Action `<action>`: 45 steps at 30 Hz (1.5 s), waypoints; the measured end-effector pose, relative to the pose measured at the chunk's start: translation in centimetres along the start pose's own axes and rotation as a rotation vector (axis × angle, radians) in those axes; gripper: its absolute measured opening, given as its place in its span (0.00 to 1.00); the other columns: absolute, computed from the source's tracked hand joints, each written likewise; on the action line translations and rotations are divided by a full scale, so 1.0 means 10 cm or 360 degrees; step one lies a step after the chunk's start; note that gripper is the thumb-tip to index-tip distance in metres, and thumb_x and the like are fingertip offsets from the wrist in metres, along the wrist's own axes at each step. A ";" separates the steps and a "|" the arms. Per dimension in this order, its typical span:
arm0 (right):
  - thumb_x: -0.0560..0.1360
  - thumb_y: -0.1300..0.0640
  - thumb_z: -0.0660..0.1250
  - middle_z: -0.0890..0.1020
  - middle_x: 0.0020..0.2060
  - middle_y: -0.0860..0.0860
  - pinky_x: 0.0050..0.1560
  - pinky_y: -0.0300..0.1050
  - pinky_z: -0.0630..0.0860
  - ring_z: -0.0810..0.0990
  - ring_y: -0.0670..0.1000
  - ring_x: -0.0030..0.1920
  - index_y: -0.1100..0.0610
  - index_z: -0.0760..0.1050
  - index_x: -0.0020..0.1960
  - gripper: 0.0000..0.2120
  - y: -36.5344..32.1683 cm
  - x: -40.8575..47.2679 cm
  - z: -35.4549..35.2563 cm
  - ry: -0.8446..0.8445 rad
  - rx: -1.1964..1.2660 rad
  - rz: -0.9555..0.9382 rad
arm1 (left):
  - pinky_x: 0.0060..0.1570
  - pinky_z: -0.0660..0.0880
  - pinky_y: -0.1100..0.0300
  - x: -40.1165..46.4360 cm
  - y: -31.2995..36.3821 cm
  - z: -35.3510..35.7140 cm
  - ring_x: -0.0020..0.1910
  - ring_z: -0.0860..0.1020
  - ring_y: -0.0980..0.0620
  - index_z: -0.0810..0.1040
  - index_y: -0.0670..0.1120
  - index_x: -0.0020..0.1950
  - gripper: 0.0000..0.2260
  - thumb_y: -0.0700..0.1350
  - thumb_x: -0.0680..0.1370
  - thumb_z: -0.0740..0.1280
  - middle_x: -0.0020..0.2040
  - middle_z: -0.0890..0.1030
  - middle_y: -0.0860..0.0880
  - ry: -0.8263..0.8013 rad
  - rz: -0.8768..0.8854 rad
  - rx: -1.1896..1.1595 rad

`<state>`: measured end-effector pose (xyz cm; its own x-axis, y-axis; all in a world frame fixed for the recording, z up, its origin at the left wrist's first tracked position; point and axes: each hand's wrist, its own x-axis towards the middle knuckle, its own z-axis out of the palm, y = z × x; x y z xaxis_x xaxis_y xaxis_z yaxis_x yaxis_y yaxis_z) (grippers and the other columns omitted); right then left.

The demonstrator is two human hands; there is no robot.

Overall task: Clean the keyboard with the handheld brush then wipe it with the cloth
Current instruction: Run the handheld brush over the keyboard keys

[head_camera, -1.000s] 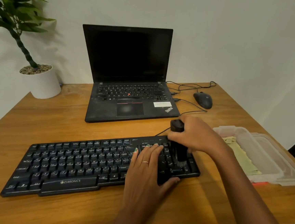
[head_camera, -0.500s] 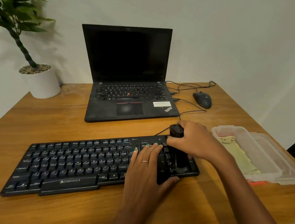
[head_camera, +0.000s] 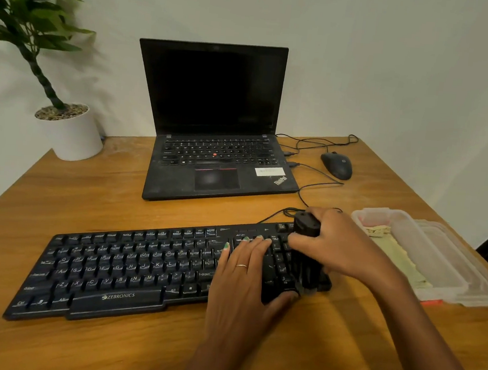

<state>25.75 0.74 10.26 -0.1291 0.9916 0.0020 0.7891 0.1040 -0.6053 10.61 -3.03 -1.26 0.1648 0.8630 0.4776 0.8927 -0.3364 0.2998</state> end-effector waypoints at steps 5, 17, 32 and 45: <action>0.69 0.49 0.68 0.79 0.33 0.49 0.37 0.52 0.78 0.78 0.51 0.36 0.53 0.72 0.40 0.09 0.00 -0.04 0.11 0.0337 0.0094 -0.0045 | 0.67 0.60 0.46 0.00 0.00 -0.01 0.62 0.75 0.54 0.69 0.49 0.68 0.36 0.73 0.71 0.56 0.63 0.77 0.52 0.0005 -0.0006 -0.0001; 0.69 0.48 0.68 0.81 0.37 0.51 0.37 0.49 0.80 0.81 0.50 0.38 0.54 0.75 0.45 0.10 0.03 -0.06 -0.09 -0.0142 -0.0038 0.0043 | 0.67 0.60 0.45 0.00 0.00 0.00 0.62 0.75 0.54 0.69 0.49 0.68 0.36 0.73 0.71 0.57 0.63 0.77 0.53 0.0019 0.0001 -0.0025; 0.70 0.50 0.69 0.81 0.36 0.52 0.38 0.55 0.80 0.81 0.51 0.38 0.55 0.74 0.44 0.09 0.18 -0.16 -0.04 0.0146 0.0118 0.0027 | 0.67 0.61 0.47 0.00 0.00 0.02 0.63 0.73 0.54 0.69 0.49 0.69 0.36 0.73 0.70 0.58 0.64 0.76 0.52 0.0012 -0.0011 -0.0028; 0.71 0.49 0.68 0.80 0.35 0.51 0.31 0.47 0.79 0.80 0.50 0.35 0.54 0.74 0.44 0.08 0.12 -0.11 -0.05 0.0294 0.0209 -0.0043 | 0.67 0.60 0.46 0.00 -0.01 0.02 0.63 0.74 0.54 0.69 0.49 0.69 0.37 0.73 0.70 0.58 0.64 0.76 0.52 0.0009 -0.0007 -0.0013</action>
<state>27.14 -0.20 9.99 -0.0276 0.9871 0.1580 0.7004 0.1319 -0.7015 10.59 -2.94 -1.43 0.1586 0.8624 0.4808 0.8900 -0.3357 0.3085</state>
